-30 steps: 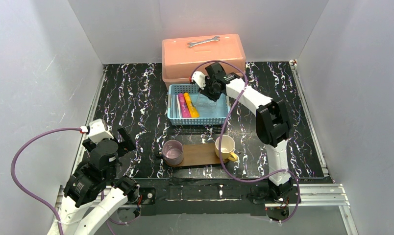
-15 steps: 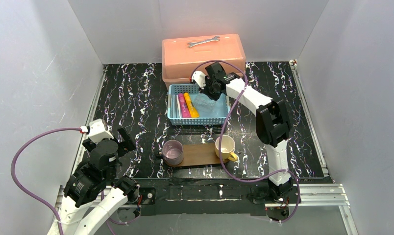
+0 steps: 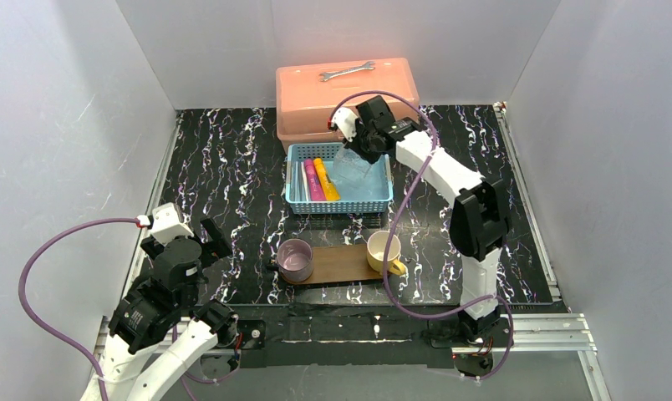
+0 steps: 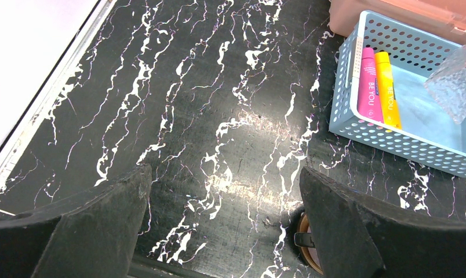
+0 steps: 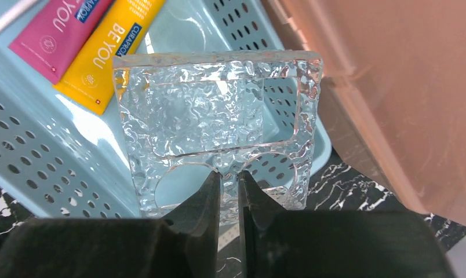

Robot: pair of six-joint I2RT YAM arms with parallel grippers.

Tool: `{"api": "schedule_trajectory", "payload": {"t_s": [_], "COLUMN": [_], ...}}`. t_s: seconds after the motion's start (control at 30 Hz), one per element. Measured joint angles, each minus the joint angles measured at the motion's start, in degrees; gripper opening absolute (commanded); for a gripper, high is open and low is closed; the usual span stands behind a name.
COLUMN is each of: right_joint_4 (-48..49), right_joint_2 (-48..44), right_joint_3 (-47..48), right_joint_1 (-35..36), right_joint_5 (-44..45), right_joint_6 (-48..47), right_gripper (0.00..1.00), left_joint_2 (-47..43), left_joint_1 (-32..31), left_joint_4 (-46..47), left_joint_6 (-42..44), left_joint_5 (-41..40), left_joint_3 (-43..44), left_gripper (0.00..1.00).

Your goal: Prepare toiletry sets of a toothbrush and toothpaste on the tray

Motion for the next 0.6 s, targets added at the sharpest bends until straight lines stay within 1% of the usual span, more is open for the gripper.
{"api": "schedule_trajectory", "payload": {"t_s": [0.17, 0.4, 0.6], "right_joint_4": [-0.79, -2.08, -4.76], "right_joint_2": [-3.74, -6.43, -7.80], "right_joint_3": [0.00, 0.09, 0.31], "right_joint_1": [0.61, 2.21, 5.01], "right_joint_5": [1.01, 3.28, 5.73], "right_joint_6": [2.19, 6.23, 12.00], "right_gripper": [0.01, 0.01, 0.01], "left_joint_2": [0.00, 0.31, 0.81], "left_joint_1": [0.00, 0.00, 0.00], "left_joint_4": [0.00, 0.02, 0.04], "left_joint_6": [0.00, 0.02, 0.04], "left_joint_5": [0.00, 0.61, 0.92], "left_joint_3": [0.00, 0.00, 0.00], "left_gripper": [0.99, 0.99, 0.99]}}
